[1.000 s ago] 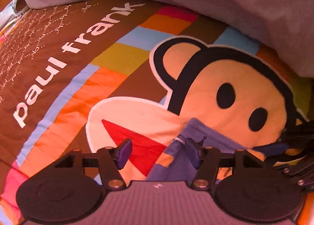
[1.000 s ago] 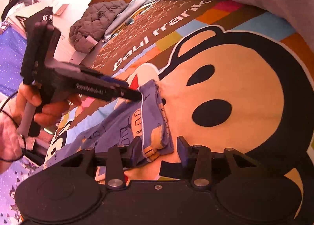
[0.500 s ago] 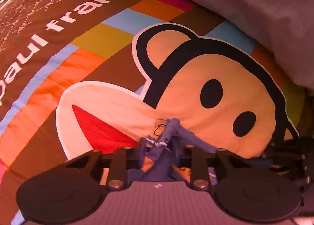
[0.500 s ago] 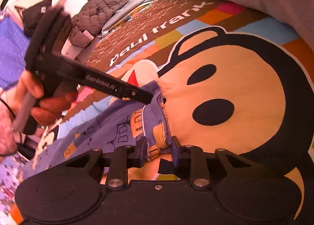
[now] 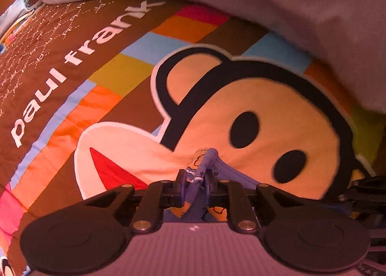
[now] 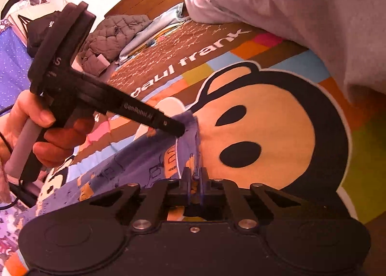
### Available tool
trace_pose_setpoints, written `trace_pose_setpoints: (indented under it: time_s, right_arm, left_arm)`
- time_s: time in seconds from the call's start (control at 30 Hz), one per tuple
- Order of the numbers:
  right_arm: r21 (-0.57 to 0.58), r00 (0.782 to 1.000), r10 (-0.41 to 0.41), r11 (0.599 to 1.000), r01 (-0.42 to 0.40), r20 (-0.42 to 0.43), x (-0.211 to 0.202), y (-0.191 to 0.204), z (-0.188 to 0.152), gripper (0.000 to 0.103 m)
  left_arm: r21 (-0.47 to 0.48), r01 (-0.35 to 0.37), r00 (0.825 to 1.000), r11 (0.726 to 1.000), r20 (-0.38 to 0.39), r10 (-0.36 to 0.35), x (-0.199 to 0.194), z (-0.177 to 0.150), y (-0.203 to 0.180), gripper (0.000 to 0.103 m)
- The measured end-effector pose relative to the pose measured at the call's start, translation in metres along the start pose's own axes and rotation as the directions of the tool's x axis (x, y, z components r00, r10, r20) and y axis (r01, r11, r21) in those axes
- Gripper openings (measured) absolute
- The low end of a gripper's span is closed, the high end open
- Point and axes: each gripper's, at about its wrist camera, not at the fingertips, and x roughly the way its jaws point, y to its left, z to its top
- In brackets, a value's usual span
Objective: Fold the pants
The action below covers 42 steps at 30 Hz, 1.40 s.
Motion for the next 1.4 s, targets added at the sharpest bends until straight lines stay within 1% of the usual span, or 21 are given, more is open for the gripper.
trace_pose_setpoints:
  time_s: [0.03,0.07,0.13,0.17,0.2,0.27,0.37,0.47,0.53,0.6,0.67,0.73,0.8,0.9,0.97,1.0,1.07,1.13,1.23,1.33,1.4]
  right_arm:
    - [0.01,1.0,-0.019,1.0,0.02,-0.022,0.004,-0.001,0.001,0.011]
    - [0.015,0.998,-0.051,0.999,0.051,-0.031,0.006,-0.002,0.001,0.019]
    - [-0.032,0.995,-0.1,0.995,0.099,-0.006,0.003,0.003,0.002,0.022]
    - [-0.09,0.991,-0.127,0.988,0.129,0.031,-0.002,0.01,0.003,0.028]
    - [-0.139,0.989,-0.136,0.98,0.144,0.062,-0.006,0.016,0.002,0.04]
    - [-0.215,0.985,-0.143,0.963,0.162,0.1,-0.008,0.028,0.002,0.057]
    - [-0.265,0.992,-0.1,0.957,0.118,0.081,-0.002,0.044,0.002,0.062]
    - [-0.315,0.998,-0.052,0.948,0.056,0.019,0.011,0.065,-0.003,0.077]
    - [-0.403,0.996,-0.095,0.911,0.086,-0.002,0.021,0.086,-0.013,0.087]
    - [-0.518,0.982,-0.188,0.841,0.157,-0.007,0.035,0.108,-0.025,0.092]
    - [-0.615,0.956,-0.292,0.752,0.238,0.013,0.047,0.122,-0.034,0.094]
    - [-0.657,0.939,-0.343,0.7,0.28,0.035,0.055,0.122,-0.036,0.101]
    - [-0.651,0.923,-0.38,0.685,0.327,0.064,0.06,0.119,-0.032,0.102]
    - [-0.621,0.917,-0.376,0.689,0.374,0.134,0.059,0.118,-0.025,0.102]
    - [-0.593,0.935,-0.309,0.725,0.349,0.173,0.052,0.125,-0.023,0.102]
    - [-0.572,0.95,-0.253,0.759,0.311,0.18,0.048,0.132,-0.023,0.102]
    - [-0.529,0.977,-0.137,0.824,0.202,0.161,0.047,0.145,-0.024,0.102]
    - [-0.499,0.994,-0.038,0.862,0.086,0.107,0.056,0.162,-0.028,0.102]
    - [-0.515,0.998,0.057,0.856,-0.044,0.009,0.075,0.185,-0.045,0.102]
    - [-0.55,0.991,0.104,0.825,-0.13,-0.078,0.091,0.207,-0.058,0.098]
    - [-0.57,0.983,0.143,0.801,-0.186,-0.119,0.095,0.219,-0.062,0.095]
  left_arm:
    - [0.003,-0.006,1.0,1.0,0.003,0.006,0.003,-0.001,0.001,0.026]
    - [-0.011,-0.01,1.0,1.0,0.012,0.01,0.002,-0.001,0.002,0.029]
    - [-0.052,0.004,1.0,0.999,0.029,-0.002,-0.01,0.002,0.01,0.036]
    - [-0.067,0.008,0.998,0.998,0.056,-0.004,-0.021,0.003,0.015,0.047]
    - [-0.076,0.002,0.995,0.997,0.097,0.006,-0.036,0.003,0.019,0.059]
    - [-0.084,-0.035,0.984,0.996,0.173,0.049,-0.067,-0.002,0.029,0.071]
    - [-0.127,-0.094,0.963,0.987,0.24,0.123,-0.106,-0.024,0.05,0.077]
    - [-0.211,-0.118,0.96,0.97,0.225,0.166,-0.126,-0.069,0.072,0.086]
    - [-0.265,-0.167,0.959,0.95,0.18,0.219,-0.129,-0.109,0.09,0.087]
    - [-0.308,-0.234,0.953,0.922,0.114,0.28,-0.127,-0.153,0.108,0.089]
    - [-0.361,-0.276,0.951,0.891,0.035,0.308,-0.121,-0.199,0.129,0.089]
    - [-0.414,-0.308,0.947,0.857,-0.046,0.319,-0.117,-0.248,0.153,0.088]
    - [-0.45,-0.33,0.94,0.83,-0.079,0.331,-0.121,-0.291,0.173,0.088]
    - [-0.503,-0.32,0.939,0.803,-0.052,0.341,-0.143,-0.344,0.202,0.088]
    - [-0.536,-0.296,0.94,0.79,-0.015,0.342,-0.156,-0.365,0.219,0.089]
    - [-0.551,-0.286,0.939,0.784,0.005,0.345,-0.16,-0.371,0.227,0.089]
    - [-0.577,-0.265,0.937,0.773,0.033,0.347,-0.162,-0.375,0.243,0.089]
    - [-0.602,-0.234,0.942,0.763,0.053,0.331,-0.158,-0.371,0.259,0.088]
    - [-0.6,-0.156,0.964,0.785,0.082,0.254,-0.146,-0.363,0.276,0.078]
    - [-0.545,-0.106,0.981,0.832,0.081,0.178,-0.128,-0.348,0.28,0.071]
    - [-0.492,-0.106,0.988,0.864,0.048,0.148,-0.115,-0.339,0.274,0.053]
